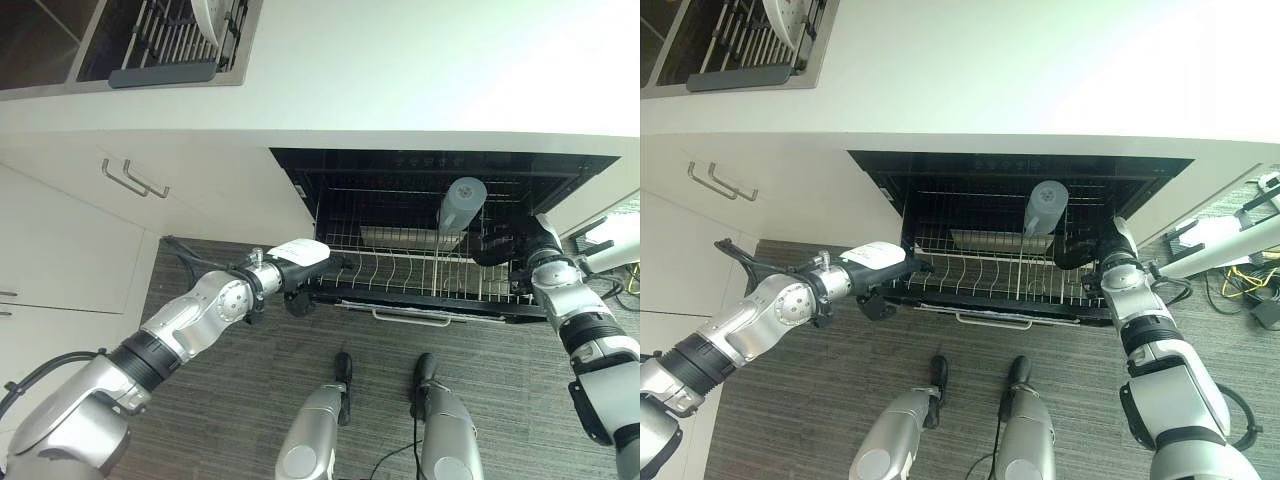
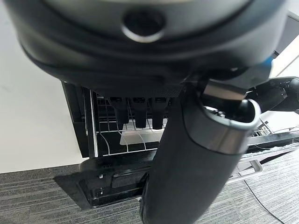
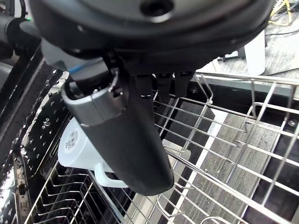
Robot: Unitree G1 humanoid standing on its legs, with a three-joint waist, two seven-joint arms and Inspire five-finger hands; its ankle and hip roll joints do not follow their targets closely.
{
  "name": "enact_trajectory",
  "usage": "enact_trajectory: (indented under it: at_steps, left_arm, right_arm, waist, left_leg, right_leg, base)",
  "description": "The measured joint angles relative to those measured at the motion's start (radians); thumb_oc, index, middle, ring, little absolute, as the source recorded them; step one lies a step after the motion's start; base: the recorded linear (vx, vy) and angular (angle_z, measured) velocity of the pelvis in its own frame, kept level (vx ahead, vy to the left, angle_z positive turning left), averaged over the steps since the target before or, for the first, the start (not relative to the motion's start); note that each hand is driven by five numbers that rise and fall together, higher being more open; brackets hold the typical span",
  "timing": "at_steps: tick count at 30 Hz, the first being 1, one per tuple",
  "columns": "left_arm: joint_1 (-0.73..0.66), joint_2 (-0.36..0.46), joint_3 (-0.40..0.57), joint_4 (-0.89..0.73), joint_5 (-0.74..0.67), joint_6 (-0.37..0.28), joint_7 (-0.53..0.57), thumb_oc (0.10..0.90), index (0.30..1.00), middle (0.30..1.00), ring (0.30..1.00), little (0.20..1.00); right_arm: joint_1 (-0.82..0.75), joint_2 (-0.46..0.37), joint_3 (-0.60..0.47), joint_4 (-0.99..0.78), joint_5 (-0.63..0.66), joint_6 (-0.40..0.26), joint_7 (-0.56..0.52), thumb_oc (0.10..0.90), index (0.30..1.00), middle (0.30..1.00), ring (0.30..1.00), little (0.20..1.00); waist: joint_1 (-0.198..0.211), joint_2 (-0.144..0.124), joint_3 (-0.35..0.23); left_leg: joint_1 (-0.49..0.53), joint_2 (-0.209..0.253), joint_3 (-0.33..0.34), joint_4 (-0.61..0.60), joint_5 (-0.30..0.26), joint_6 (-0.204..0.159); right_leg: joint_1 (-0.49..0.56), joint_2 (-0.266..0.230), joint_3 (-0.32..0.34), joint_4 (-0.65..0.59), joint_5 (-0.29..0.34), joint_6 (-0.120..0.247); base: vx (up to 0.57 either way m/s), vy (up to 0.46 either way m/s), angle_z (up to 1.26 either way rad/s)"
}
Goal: Place the dishes in the dishwasher.
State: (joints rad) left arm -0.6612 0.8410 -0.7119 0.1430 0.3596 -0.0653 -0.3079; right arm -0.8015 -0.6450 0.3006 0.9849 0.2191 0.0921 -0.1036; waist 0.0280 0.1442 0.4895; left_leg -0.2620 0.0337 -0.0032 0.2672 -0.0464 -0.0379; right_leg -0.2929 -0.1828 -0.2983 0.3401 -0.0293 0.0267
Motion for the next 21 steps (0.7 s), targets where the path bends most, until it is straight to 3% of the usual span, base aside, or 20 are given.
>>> enact_trajectory:
  at_steps: [4,9,16,19,21]
  left_arm:
    - [0.021,-0.002,0.001,-0.003,0.001,0.004,0.022,0.800,0.900,0.900,0.900,0.900]
    - [0.084,-0.042,0.028,-0.009,0.010,0.029,0.036,0.800,0.900,0.900,0.900,0.900]
    - [0.210,-0.119,0.094,-0.052,0.098,0.056,0.065,0.800,0.900,0.900,0.900,0.900]
    - [0.280,-0.156,0.147,-0.057,0.139,0.064,0.081,0.800,0.900,0.900,0.900,0.900]
    - [0.312,-0.155,0.172,-0.057,0.167,0.065,0.093,0.800,0.900,0.900,0.900,0.900]
  right_arm:
    - [0.022,0.012,-0.042,-0.021,0.091,-0.001,-0.021,0.800,0.900,0.900,0.900,0.900]
    - [0.114,0.056,-0.115,-0.180,0.196,-0.024,-0.066,0.800,0.900,0.900,0.900,0.900]
    - [0.359,0.131,-0.135,-0.585,0.256,-0.071,-0.171,0.800,0.900,0.900,0.900,0.900]
    - [0.479,0.151,-0.154,-0.741,0.253,-0.089,-0.194,0.800,0.900,0.900,0.900,0.900]
    - [0.541,0.168,-0.162,-0.794,0.252,-0.102,-0.204,0.800,0.900,0.900,0.900,0.900]
  waist:
    - [-0.002,0.013,0.006]
    - [-0.023,0.016,0.007]
    - [-0.061,0.013,0.006]
    - [-0.081,-0.001,0.005]
    - [-0.101,-0.034,-0.005]
  left_leg:
    - [0.000,-0.001,0.003,-0.003,0.001,0.002]
    - [0.008,-0.001,0.013,-0.007,0.002,0.004]
    - [0.022,0.005,0.045,-0.011,-0.001,0.010]
    - [0.046,0.015,0.052,-0.005,-0.011,0.010]
    - [0.056,0.022,0.056,0.000,-0.018,0.008]
  right_leg:
    - [0.000,0.000,0.002,-0.004,0.004,0.001]
    - [0.000,0.001,0.012,-0.009,0.009,-0.003]
    - [0.002,0.007,0.043,-0.012,0.020,-0.003]
    - [0.033,0.014,0.047,-0.025,0.023,0.000]
    - [0.042,0.022,0.052,-0.029,0.022,0.000]
  base:
    - [0.01,0.028,-0.01]
    - [0.00,0.043,-0.07]
    - [0.00,0.030,-0.11]
    - [0.00,0.021,-0.10]
    - [0.02,0.048,-0.11]
